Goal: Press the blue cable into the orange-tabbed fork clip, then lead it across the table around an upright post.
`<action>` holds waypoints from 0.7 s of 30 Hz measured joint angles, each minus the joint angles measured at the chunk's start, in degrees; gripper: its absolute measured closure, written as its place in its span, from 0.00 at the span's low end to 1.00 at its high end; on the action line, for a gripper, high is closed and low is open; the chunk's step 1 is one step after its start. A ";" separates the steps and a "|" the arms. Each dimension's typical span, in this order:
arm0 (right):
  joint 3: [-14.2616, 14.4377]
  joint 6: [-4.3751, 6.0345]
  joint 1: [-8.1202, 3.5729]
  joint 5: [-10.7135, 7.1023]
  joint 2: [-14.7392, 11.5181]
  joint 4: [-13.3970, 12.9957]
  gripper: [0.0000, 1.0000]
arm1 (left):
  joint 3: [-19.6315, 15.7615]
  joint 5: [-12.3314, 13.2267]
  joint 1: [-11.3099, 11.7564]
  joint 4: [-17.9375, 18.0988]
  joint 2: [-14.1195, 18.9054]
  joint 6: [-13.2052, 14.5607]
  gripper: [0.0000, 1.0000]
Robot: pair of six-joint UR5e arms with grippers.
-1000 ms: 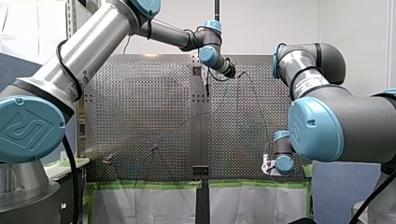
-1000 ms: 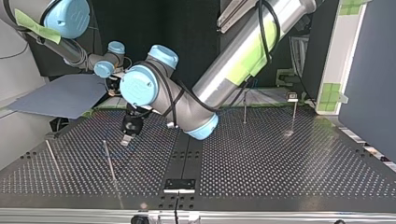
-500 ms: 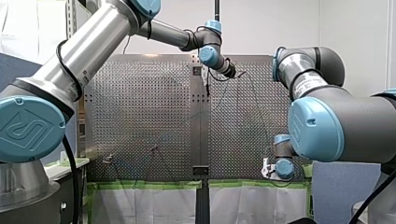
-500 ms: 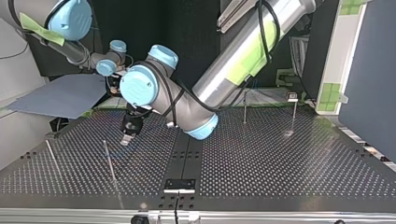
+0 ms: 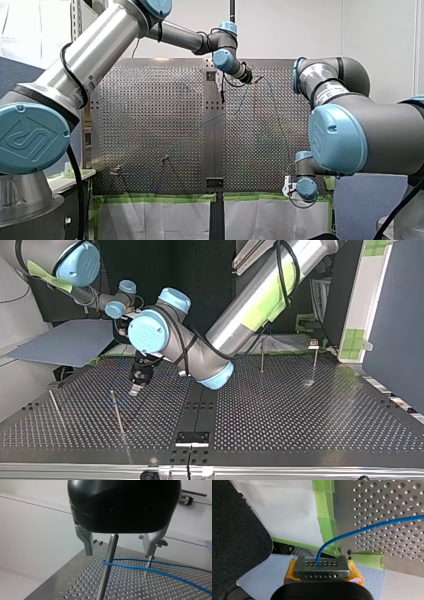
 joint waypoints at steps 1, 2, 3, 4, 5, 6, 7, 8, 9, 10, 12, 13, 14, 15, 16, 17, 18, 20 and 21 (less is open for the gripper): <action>0.00 0.03 -0.03 0.02 0.09 -0.06 1.00 | 0.00 0.02 0.00 0.00 -0.01 -0.03 0.02; 0.00 0.09 -0.06 0.05 0.20 -0.17 1.00 | 0.00 0.05 0.00 0.01 -0.01 -0.09 0.02; -0.01 0.15 -0.08 0.08 0.32 -0.27 1.00 | 0.00 0.08 0.00 0.03 0.00 -0.17 0.02; -0.01 0.22 -0.10 0.13 0.49 -0.38 1.00 | 0.00 0.10 0.00 0.06 0.00 -0.27 0.02; -0.01 0.31 -0.13 0.21 0.80 -0.56 1.00 | 0.00 0.11 0.00 0.09 0.00 -0.42 0.02; -0.02 0.40 -0.16 0.26 1.07 -0.72 1.00 | 0.00 0.12 0.01 0.12 0.00 -0.55 0.02; -0.02 0.50 -0.21 0.33 1.39 -0.91 1.00 | 0.00 0.13 0.01 0.15 -0.02 -0.66 0.02; -0.02 0.66 -0.29 0.44 1.89 -1.16 1.00 | 0.00 0.14 0.01 0.19 -0.04 -0.77 0.02; -0.02 0.76 -0.35 0.54 2.30 -1.34 1.00 | 0.00 0.15 0.01 0.21 -0.04 -0.83 0.02; -0.02 0.85 -0.41 0.63 2.68 -1.50 1.00 | 0.00 0.16 0.00 0.23 -0.04 -0.87 0.02; -0.02 0.97 -0.53 0.79 3.31 -1.83 1.00 | 0.00 0.16 0.01 0.25 -0.04 -0.93 0.02; -0.02 1.00 -0.57 0.83 3.48 -1.95 1.00 | 0.02 0.16 0.01 0.25 -0.02 -0.94 0.02; -0.02 1.05 -0.62 0.86 3.65 -2.11 1.00 | 0.01 0.18 0.01 0.26 -0.01 -0.95 0.02; -0.03 1.07 -0.66 0.86 3.77 -2.26 1.00 | 0.02 0.17 0.01 0.25 -0.01 -0.95 0.02; -0.03 1.11 -0.69 0.86 3.91 -2.43 1.00 | 0.03 0.17 0.01 0.24 -0.01 -0.96 0.02; -0.02 1.18 -0.74 0.85 4.13 -2.66 1.00 | 0.03 0.17 0.01 0.23 0.00 -0.97 0.02; -0.03 1.25 -0.78 0.85 4.30 -2.83 1.00 | 0.02 0.16 0.00 0.23 -0.01 -1.00 0.02; -0.03 1.52 -0.87 0.85 4.75 -3.21 1.00 | 0.03 0.16 0.00 0.24 -0.02 -1.10 0.02; -0.02 1.73 -0.91 0.84 4.96 -3.39 1.00 | 0.03 0.17 0.00 0.25 -0.02 -1.14 0.02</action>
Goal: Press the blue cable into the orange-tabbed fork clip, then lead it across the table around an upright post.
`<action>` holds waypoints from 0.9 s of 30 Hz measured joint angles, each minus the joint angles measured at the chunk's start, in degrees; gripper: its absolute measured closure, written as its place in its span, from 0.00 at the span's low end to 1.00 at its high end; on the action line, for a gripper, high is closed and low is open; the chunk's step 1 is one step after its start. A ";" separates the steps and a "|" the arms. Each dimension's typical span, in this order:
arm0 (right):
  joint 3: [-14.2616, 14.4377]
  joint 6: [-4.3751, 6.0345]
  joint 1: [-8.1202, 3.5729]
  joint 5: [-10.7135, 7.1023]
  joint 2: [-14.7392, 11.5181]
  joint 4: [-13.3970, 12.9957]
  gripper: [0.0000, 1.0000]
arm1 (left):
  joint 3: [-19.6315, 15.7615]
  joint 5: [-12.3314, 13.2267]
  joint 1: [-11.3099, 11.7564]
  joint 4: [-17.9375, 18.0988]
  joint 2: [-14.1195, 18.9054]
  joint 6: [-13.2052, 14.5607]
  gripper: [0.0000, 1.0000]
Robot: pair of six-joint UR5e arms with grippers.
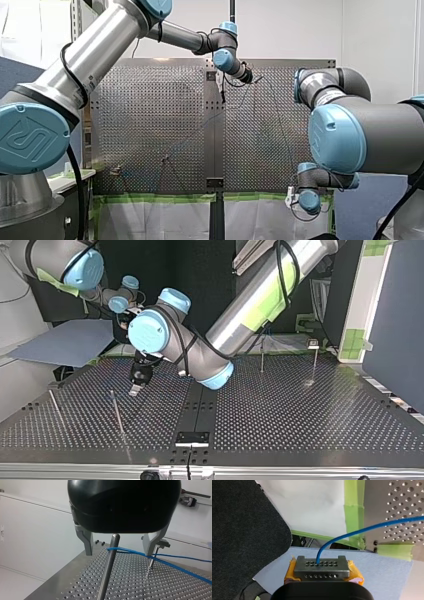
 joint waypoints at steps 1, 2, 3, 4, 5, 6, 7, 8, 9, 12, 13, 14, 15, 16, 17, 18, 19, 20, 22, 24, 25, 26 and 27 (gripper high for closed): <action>0.00 0.26 -0.05 0.00 0.19 -0.20 1.00 | -0.01 0.00 0.00 0.01 0.01 -0.03 0.02; 0.00 0.66 -0.13 -0.03 0.46 -0.53 1.00 | -0.02 0.02 0.00 0.01 0.02 -0.05 0.02; 0.00 1.00 -0.19 -0.04 0.66 -0.75 1.00 | -0.02 0.02 0.00 0.01 0.02 -0.06 0.02; 0.00 1.32 -0.25 -0.06 0.82 -0.96 1.00 | -0.03 0.03 0.00 0.02 0.00 -0.07 0.02; 0.00 1.65 -0.31 -0.07 0.98 -1.16 1.00 | -0.02 0.04 0.00 0.02 0.00 -0.08 0.02; 0.00 1.83 -0.34 -0.08 1.06 -1.27 1.00 | -0.01 0.05 -0.01 0.02 0.01 -0.08 0.02; 0.00 1.96 -0.36 -0.09 1.12 -1.35 1.00 | 0.00 0.05 -0.01 0.02 0.01 -0.09 0.02; 0.00 2.08 -0.38 -0.10 1.18 -1.42 1.00 | -0.02 0.06 -0.01 0.02 0.01 -0.09 0.02; -0.03 2.22 -0.41 -0.11 1.28 -1.52 1.00 | -0.03 0.06 -0.01 0.02 -0.01 -0.09 0.02; -0.12 2.72 -0.62 -0.09 1.88 -1.90 1.00 | -0.03 0.06 0.00 0.02 0.00 -0.09 0.02; -0.13 2.81 -0.67 -0.07 2.01 -1.99 1.00 | -0.02 0.06 0.00 0.02 -0.01 -0.09 0.02; -0.14 2.92 -0.73 -0.05 2.19 -2.10 1.00 | -0.02 0.07 0.01 0.02 0.00 -0.09 0.02; -0.15 3.00 -0.76 -0.04 2.34 -2.21 1.00 | -0.02 0.06 0.02 0.02 0.01 -0.09 0.02; -0.16 3.09 -0.79 -0.04 2.53 -2.32 1.00 | -0.03 0.06 0.05 0.02 0.00 -0.09 0.02; -0.25 3.21 -0.83 -0.04 2.88 -2.46 1.00 | -0.02 0.06 0.05 0.02 0.00 -0.09 0.02; -0.36 3.30 -0.85 -0.04 3.19 -2.51 1.00 | -0.03 0.07 0.04 0.02 0.01 -0.09 0.02; -0.49 3.38 -0.88 -0.03 3.53 -2.52 1.00 | -0.03 0.07 0.04 0.02 0.01 -0.09 0.02; -0.68 3.50 -0.93 0.02 4.01 -2.49 1.00 | -0.03 0.07 0.04 0.02 0.01 -0.09 0.02; -0.94 3.63 -1.03 0.30 4.52 -2.47 1.00 | -0.03 0.08 0.04 0.02 0.02 -0.09 0.02; -1.21 3.71 -1.09 0.84 4.83 -2.41 1.00 | -0.02 0.11 0.05 0.01 0.02 -0.09 0.02; -1.29 3.74 -1.12 1.04 4.91 -2.40 1.00 | -0.01 0.13 0.06 -0.01 0.02 -0.09 0.02; -1.37 3.77 -1.16 1.24 4.98 -2.40 1.00 | -0.01 0.13 0.07 -0.03 0.02 -0.09 0.02; -1.41 3.78 -1.17 1.34 5.02 -2.40 1.00 | -0.01 0.14 0.07 -0.04 0.02 -0.09 0.02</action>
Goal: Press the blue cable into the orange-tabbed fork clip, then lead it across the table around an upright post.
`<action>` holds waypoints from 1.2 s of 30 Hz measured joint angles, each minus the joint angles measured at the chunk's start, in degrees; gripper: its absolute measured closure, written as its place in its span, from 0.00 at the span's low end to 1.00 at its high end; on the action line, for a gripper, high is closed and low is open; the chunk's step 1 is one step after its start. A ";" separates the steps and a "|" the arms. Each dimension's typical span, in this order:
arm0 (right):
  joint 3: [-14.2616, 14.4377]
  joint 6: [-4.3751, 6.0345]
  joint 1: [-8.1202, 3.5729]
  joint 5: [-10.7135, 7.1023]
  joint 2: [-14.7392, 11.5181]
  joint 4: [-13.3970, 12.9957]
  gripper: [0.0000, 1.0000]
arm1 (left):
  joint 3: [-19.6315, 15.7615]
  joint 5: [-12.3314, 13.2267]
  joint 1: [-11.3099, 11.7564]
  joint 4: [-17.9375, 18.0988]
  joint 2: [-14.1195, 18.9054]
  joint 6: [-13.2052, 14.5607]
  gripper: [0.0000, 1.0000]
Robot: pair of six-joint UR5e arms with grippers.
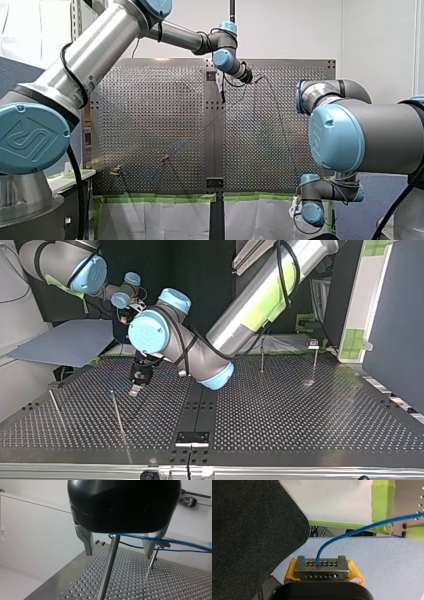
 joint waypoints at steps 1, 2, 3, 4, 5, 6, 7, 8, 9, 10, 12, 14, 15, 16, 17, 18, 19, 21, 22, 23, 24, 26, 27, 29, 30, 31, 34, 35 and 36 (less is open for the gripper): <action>-0.02 0.01 -0.01 0.08 0.03 0.00 1.00 | 0.00 0.00 0.00 -0.01 0.00 0.00 0.02; -0.05 0.02 -0.01 0.14 0.05 0.00 1.00 | -0.01 0.01 0.00 -0.01 0.00 0.00 0.02; -0.07 0.02 -0.02 0.15 0.06 0.00 1.00 | -0.01 0.02 0.00 0.01 0.01 0.00 0.02; -0.08 0.03 -0.02 0.15 0.06 -0.01 1.00 | -0.01 0.07 0.00 0.02 0.01 0.03 0.02; -0.08 0.03 -0.02 0.15 0.06 -0.05 1.00 | -0.01 0.24 -0.03 0.03 0.01 0.09 0.02; -0.08 0.03 -0.03 0.15 0.07 -0.09 1.00 | -0.01 0.43 -0.06 0.03 0.00 0.14 0.02; -0.08 0.03 -0.03 0.15 0.07 -0.12 1.00 | 0.00 0.64 -0.08 0.02 0.00 0.17 0.02; -0.08 0.04 -0.03 0.15 0.07 -0.14 1.00 | -0.01 0.85 -0.11 -0.01 0.01 0.17 0.02; -0.08 0.06 -0.03 0.15 0.09 -0.12 1.00 | -0.01 0.91 -0.12 -0.05 0.01 0.15 0.02; -0.07 0.07 -0.03 0.15 0.10 -0.09 1.00 | -0.02 0.89 -0.11 -0.11 0.00 0.13 0.02; -0.08 0.09 -0.03 0.14 0.12 -0.07 1.00 | -0.03 0.54 -0.02 -0.43 -0.01 -0.04 0.02; -0.08 0.11 -0.03 0.14 0.17 -0.06 1.00 | -0.02 -0.25 0.10 -0.85 -0.01 -0.27 0.02; -0.08 0.11 -0.03 0.14 0.20 -0.06 1.00 | -0.02 -0.67 0.16 -0.98 -0.01 -0.34 0.02; -0.08 0.11 -0.03 0.14 0.23 -0.05 1.00 | -0.02 -1.12 0.20 -1.07 -0.01 -0.38 0.02; -0.10 0.13 -0.03 0.14 0.26 -0.04 1.00 | -0.01 -1.72 0.26 -1.15 -0.02 -0.42 0.02; -0.10 0.18 -0.03 0.14 0.28 -0.02 1.00 | -0.01 -2.13 0.29 -1.18 -0.03 -0.45 0.02; -0.09 0.27 -0.03 0.14 0.30 0.00 1.00 | -0.02 -2.55 0.29 -1.21 -0.02 -0.48 0.02; -0.09 0.54 -0.03 0.14 0.36 0.01 1.00 | -0.01 -3.57 0.30 -1.24 -0.02 -0.50 0.02; -0.09 0.66 -0.04 0.14 0.40 0.00 1.00 | -0.02 -3.90 0.30 -1.24 -0.04 -0.51 0.02; -0.12 0.82 -0.06 0.14 0.54 0.00 1.00 | -0.03 -4.22 0.29 -1.25 -0.06 -0.52 0.02; -0.18 0.97 -0.09 0.13 0.75 0.00 1.00 | -0.03 -4.38 0.30 -1.25 -0.06 -0.52 0.02; -0.58 1.36 -0.20 0.22 1.54 0.13 1.00 | -0.03 -4.59 0.30 -1.26 -0.05 -0.54 0.02; -0.81 1.51 -0.25 0.31 1.95 0.30 1.00 | -0.04 -4.64 0.31 -1.26 -0.03 -0.56 0.02; -1.25 1.67 -0.36 0.70 2.77 0.93 1.00 | -0.03 -4.65 0.32 -1.26 -0.01 -0.54 0.02; -1.40 1.68 -0.39 0.98 3.00 1.28 1.00 | -0.04 -4.65 0.32 -1.26 -0.01 -0.54 0.02; -1.51 1.67 -0.42 1.31 3.16 1.62 1.00 | -0.03 -4.65 0.31 -1.26 -0.01 -0.54 0.02; -1.73 1.58 -0.51 2.16 3.41 2.34 1.00 | -0.04 -4.61 0.29 -1.27 -0.01 -0.43 0.02; -1.77 1.48 -0.53 2.31 3.45 2.47 1.00 | -0.03 -4.47 0.26 -1.29 -0.01 -0.38 0.02; -1.79 1.40 -0.54 2.38 3.46 2.51 1.00 | -0.03 -4.25 0.24 -1.30 -0.01 -0.37 0.02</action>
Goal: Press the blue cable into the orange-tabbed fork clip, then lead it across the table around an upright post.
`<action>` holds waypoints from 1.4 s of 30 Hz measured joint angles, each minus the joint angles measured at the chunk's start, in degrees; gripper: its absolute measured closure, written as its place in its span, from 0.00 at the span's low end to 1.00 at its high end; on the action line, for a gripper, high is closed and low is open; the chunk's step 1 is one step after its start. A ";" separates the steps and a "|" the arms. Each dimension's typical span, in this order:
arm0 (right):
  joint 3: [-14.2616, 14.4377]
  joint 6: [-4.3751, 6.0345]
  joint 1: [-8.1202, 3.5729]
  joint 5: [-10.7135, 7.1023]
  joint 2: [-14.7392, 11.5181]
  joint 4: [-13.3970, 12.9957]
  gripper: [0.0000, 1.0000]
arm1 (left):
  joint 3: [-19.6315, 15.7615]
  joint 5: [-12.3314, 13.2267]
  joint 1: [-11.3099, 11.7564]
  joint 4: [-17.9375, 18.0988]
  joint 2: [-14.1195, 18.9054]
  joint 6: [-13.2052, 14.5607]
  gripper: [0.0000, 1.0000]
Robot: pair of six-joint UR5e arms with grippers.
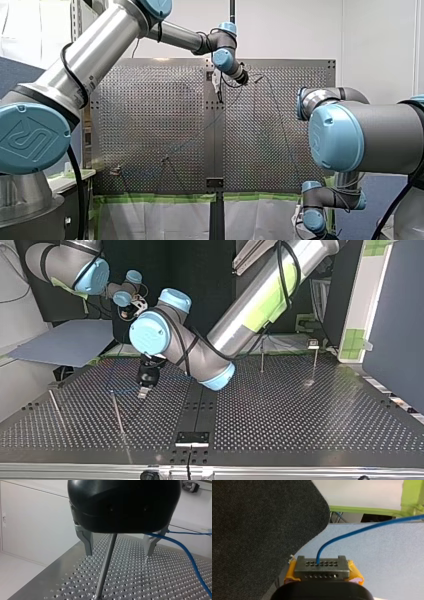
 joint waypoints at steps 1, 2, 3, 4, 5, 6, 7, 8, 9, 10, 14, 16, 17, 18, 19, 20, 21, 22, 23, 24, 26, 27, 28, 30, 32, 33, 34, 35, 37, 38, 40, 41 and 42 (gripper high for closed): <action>-0.02 -0.07 0.00 0.04 0.01 0.00 1.00 | 0.00 0.24 -0.02 -0.01 0.00 -0.01 0.02; -0.02 -0.13 -0.01 0.08 0.01 0.00 1.00 | 0.00 0.50 -0.03 -0.02 0.00 0.00 0.02; -0.02 -0.16 -0.01 0.10 0.01 -0.02 1.00 | -0.01 0.80 -0.03 -0.03 0.02 0.06 0.02; -0.02 -0.18 -0.01 0.10 0.01 -0.03 1.00 | -0.01 0.96 -0.03 -0.03 0.05 0.14 0.02; -0.03 -0.20 -0.02 0.09 0.01 -0.06 1.00 | -0.01 1.12 -0.06 -0.04 0.13 0.28 0.02; -0.04 -0.20 -0.02 0.09 0.00 -0.07 1.00 | -0.01 1.20 -0.11 -0.04 0.21 0.45 0.02; -0.04 -0.21 -0.02 0.08 0.00 -0.08 1.00 | 0.00 1.21 -0.17 -0.04 0.32 0.69 0.02; -0.04 -0.22 -0.02 0.07 -0.01 -0.09 1.00 | 0.00 1.18 -0.25 -0.04 0.55 1.07 0.02; -0.05 -0.22 -0.02 0.06 -0.01 -0.10 1.00 | 0.00 1.18 -0.32 -0.04 0.76 1.34 0.02; -0.05 -0.22 -0.03 0.06 -0.02 -0.10 1.00 | -0.01 1.17 -0.38 -0.04 0.98 1.56 0.02; -0.07 -0.23 -0.03 0.05 -0.03 -0.11 1.00 | 0.01 1.16 -0.65 -0.10 1.95 2.07 0.02; -0.09 -0.23 -0.03 0.04 -0.03 -0.11 1.00 | 0.00 1.14 -0.83 -0.33 2.18 2.19 0.02; -0.09 -0.23 -0.03 0.01 -0.03 -0.11 1.00 | 0.00 1.11 -0.99 -0.62 2.27 2.26 0.02; -0.08 -0.23 -0.03 0.00 -0.03 -0.11 1.00 | 0.00 1.08 -1.13 -0.92 2.31 2.30 0.02; -0.08 -0.23 -0.03 -0.01 -0.03 -0.11 1.00 | 0.00 1.05 -1.29 -1.27 2.34 2.35 0.02; -0.08 -0.23 -0.03 -0.02 -0.03 -0.11 1.00 | 0.00 1.00 -1.53 -1.75 2.36 2.44 0.02; -0.09 -0.23 -0.03 -0.03 -0.04 -0.11 1.00 | 0.01 0.95 -1.71 -2.07 2.36 2.52 0.02; -0.10 -0.23 -0.03 -0.03 -0.03 -0.11 1.00 | 0.01 0.86 -1.87 -2.34 2.37 2.62 0.02; -0.10 -0.23 -0.03 -0.05 -0.04 -0.11 1.00 | 0.01 0.65 -2.14 -2.72 2.44 2.83 0.02; -0.10 -0.23 -0.03 -0.08 -0.03 -0.11 1.00 | 0.00 0.46 -2.38 -3.00 2.53 3.02 0.02; -0.11 -0.27 -0.02 -0.21 -0.03 -0.11 1.00 | 0.00 0.02 -2.92 -3.47 2.85 3.34 0.02; -0.13 -0.28 -0.01 -0.27 -0.03 -0.10 1.00 | 0.00 -0.11 -3.15 -3.58 3.05 3.43 0.02; -0.16 -0.29 0.02 -0.32 -0.03 -0.09 1.00 | 0.01 -0.22 -3.37 -3.65 3.27 3.49 0.02; -0.20 -0.30 0.12 -0.41 -0.04 -0.04 1.00 | 0.00 -0.34 -3.80 -3.76 3.80 3.57 0.02; -0.22 -0.31 0.23 -0.45 -0.04 -0.01 1.00 | 0.01 -0.55 -4.18 -3.86 4.33 3.62 0.02; -0.22 -0.31 0.26 -0.45 -0.03 -0.01 1.00 | 0.01 -0.74 -4.31 -3.95 4.53 3.68 0.02; -0.23 -0.31 0.28 -0.45 -0.04 0.01 1.00 | 0.02 -0.99 -4.42 -4.05 4.70 3.75 0.02; -0.23 -0.32 0.30 -0.46 -0.05 0.00 1.00 | 0.02 -1.40 -4.54 -4.19 4.86 3.92 0.02; -0.24 -0.37 0.35 -0.49 -0.13 -0.02 1.00 | 0.01 -1.98 -4.67 -4.36 5.01 4.14 0.02; -0.24 -0.42 0.38 -0.53 -0.19 -0.04 1.00 | 0.01 -2.23 -4.71 -4.40 5.09 4.18 0.02; -0.26 -0.55 0.44 -0.68 -0.32 -0.06 1.00 | 0.02 -2.43 -4.67 -4.37 5.15 4.14 0.02; -0.26 -0.64 0.50 -0.81 -0.43 -0.07 1.00 | 0.01 -2.47 -4.61 -4.34 5.17 4.09 0.02; -0.27 -0.74 0.55 -0.91 -0.53 -0.07 1.00 | 0.02 -2.45 -4.56 -4.34 5.17 4.04 0.02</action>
